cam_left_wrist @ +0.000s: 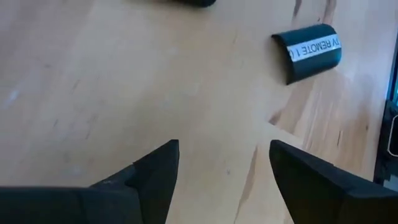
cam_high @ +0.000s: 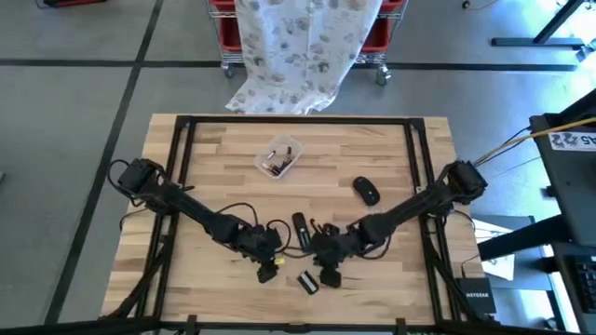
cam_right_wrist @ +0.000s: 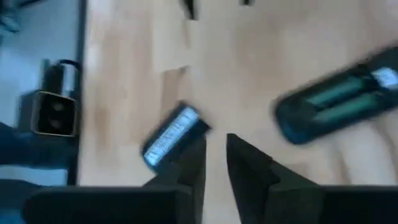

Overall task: Insert battery
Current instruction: Remove the silver battery from the transparent bin

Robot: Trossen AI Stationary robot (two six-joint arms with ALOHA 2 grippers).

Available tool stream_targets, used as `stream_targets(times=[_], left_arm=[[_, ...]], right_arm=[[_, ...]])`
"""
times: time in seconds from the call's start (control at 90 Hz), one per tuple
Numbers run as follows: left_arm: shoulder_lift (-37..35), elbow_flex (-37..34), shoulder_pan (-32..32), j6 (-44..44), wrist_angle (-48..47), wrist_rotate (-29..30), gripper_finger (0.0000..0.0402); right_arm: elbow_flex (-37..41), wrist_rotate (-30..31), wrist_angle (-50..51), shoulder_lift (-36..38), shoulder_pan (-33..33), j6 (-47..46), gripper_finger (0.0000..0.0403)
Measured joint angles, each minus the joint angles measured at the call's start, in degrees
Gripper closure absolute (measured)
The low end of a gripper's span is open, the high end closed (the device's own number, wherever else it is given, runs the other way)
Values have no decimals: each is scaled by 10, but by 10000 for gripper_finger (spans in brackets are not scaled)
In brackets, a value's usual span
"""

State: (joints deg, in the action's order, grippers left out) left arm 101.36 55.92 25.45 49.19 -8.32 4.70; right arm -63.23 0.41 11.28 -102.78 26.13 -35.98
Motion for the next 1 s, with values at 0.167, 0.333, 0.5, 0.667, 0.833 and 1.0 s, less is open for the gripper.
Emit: stream_targets(times=[0.167,0.333,0.5,0.667,0.833,1.0], left_arm=[[-1,0,2,35,-3,-13,169],[-36,1,24,78,-13,-10,169],[-87,15,57,111,-90,77,169],[-124,16,76,185,-144,147,169],[-134,16,95,235,-162,201,169],[-134,15,103,258,-170,209,169]], right_arm=[[1,2,44,-58,-9,-55,339],[0,26,163,-51,-54,-75,346],[1,47,189,-32,-118,-43,377],[0,28,121,-54,-170,-27,398],[-4,-17,27,-95,-183,-52,402],[-33,-35,-38,-126,-183,-42,402]])
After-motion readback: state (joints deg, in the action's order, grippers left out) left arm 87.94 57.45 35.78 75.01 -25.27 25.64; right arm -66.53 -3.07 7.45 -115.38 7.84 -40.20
